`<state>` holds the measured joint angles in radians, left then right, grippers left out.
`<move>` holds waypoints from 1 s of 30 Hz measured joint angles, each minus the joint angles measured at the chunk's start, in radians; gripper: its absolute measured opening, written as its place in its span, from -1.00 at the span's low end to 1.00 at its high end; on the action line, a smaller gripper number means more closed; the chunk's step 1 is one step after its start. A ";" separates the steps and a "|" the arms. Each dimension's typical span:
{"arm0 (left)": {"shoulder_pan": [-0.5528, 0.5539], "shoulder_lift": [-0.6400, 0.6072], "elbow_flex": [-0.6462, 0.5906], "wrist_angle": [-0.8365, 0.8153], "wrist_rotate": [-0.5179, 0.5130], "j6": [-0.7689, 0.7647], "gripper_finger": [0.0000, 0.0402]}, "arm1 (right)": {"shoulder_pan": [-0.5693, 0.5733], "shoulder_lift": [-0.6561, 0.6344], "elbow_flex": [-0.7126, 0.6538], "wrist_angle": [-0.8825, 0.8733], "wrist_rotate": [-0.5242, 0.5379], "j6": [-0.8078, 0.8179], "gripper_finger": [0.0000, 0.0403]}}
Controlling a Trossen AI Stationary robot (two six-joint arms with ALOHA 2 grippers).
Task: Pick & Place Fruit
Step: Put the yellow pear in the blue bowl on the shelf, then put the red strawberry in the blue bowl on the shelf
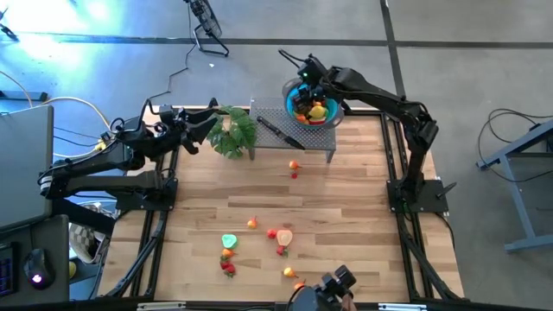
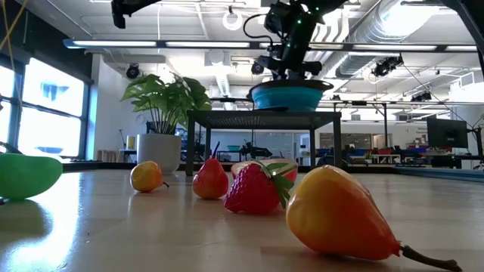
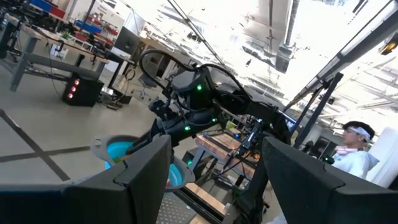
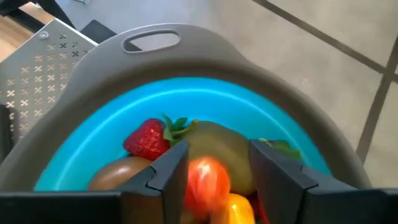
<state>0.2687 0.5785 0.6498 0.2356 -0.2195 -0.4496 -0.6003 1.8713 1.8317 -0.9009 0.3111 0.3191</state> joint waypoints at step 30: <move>0.000 0.000 0.000 -0.037 0.034 -0.024 0.24 | 0.231 -0.238 0.000 0.060 -0.210 -0.053 -0.56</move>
<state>0.2684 0.5785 0.6498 0.1982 -0.1853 -0.4735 -0.3695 1.6333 1.8317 -0.8407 0.1008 0.2659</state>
